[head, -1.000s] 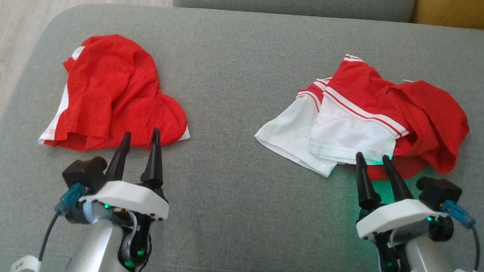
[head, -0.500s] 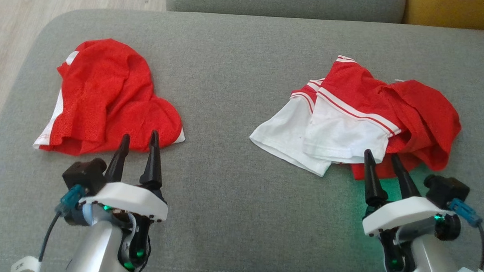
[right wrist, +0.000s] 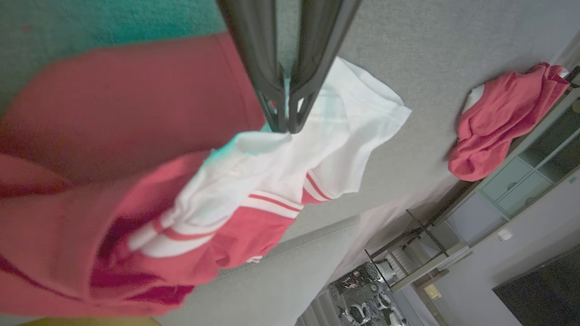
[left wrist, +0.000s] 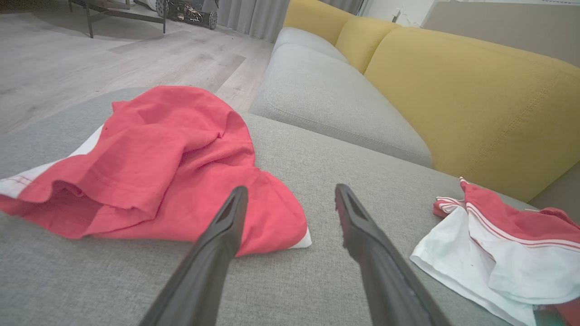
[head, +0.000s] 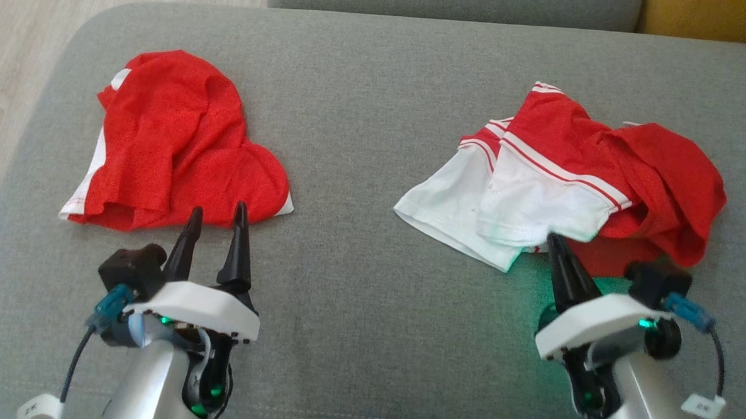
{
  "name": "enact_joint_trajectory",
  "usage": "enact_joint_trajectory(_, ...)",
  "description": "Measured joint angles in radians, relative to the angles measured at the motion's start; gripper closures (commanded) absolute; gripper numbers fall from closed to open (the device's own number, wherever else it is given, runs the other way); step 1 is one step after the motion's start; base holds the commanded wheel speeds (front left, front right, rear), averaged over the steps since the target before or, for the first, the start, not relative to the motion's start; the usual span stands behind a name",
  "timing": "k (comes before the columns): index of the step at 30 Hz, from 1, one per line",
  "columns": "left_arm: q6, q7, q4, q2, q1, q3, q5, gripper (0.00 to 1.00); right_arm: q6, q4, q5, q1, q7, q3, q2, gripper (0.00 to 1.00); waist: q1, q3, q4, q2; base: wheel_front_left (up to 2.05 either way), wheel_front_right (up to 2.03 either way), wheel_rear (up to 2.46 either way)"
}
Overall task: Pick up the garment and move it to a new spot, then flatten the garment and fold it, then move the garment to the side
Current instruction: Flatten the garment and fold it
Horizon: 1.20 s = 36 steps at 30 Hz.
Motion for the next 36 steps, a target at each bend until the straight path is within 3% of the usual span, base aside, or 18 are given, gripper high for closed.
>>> enact_joint_trajectory(9,0.006,0.0,0.001,0.0,0.0,0.001,-0.002,0.0,0.0,-0.105,-0.028,-0.097,0.022,-0.002,0.0,1.0,0.0,-0.012,0.001,0.0,0.0,0.0,0.0)
enact_joint_trajectory(18,0.007,0.0,-0.011,-0.001,-0.006,-0.024,-0.022,0.0,0.0,-0.221,-0.2,-0.393,0.191,-0.05,-0.016,1.0,0.0,0.005,0.01,0.0,0.0,0.0,0.0)
enact_joint_trajectory(22,0.009,0.0,-0.019,-0.003,-0.028,-0.033,-0.039,0.0,0.0,-0.188,-0.206,-0.561,0.252,-0.097,-0.066,1.0,0.0,0.025,0.033,0.0,0.0,0.0,0.0)
enact_joint_trajectory(24,0.012,0.0,-0.019,-0.003,-0.038,-0.046,-0.047,0.0,0.0,-0.105,-0.203,-0.668,0.285,-0.167,-0.09,1.0,0.0,0.042,0.056,0.0,0.0,0.0,0.0)
enact_joint_trajectory(29,0.015,0.0,-0.02,-0.005,-0.04,-0.059,-0.058,0.0,0.0,0.056,-0.353,-0.778,0.284,-0.288,-0.179,1.0,0.0,0.073,0.095,0.0,0.0,0.0,0.0)
enact_joint_trajectory(30,0.015,0.0,-0.02,-0.005,-0.041,-0.059,-0.061,0.0,0.0,0.091,-0.385,-0.79,0.289,-0.326,-0.187,0.55,0.0,0.079,0.101,0.0,0.0,0.0,0.0)
enact_joint_trajectory(31,0.015,0.0,-0.019,-0.005,-0.042,-0.058,-0.063,0.0,0.0,0.126,-0.407,-0.801,0.289,-0.376,-0.187,0.0,0.0,0.085,0.105,0.0,0.0,0.0,0.0)
enact_joint_trajectory(36,0.015,0.0,-0.018,-0.005,-0.054,-0.059,-0.063,0.0,0.0,0.235,-0.566,-0.803,0.248,-0.494,-0.185,0.0,0.0001,0.099,0.105,0.0,0.0,0.0,0.0)
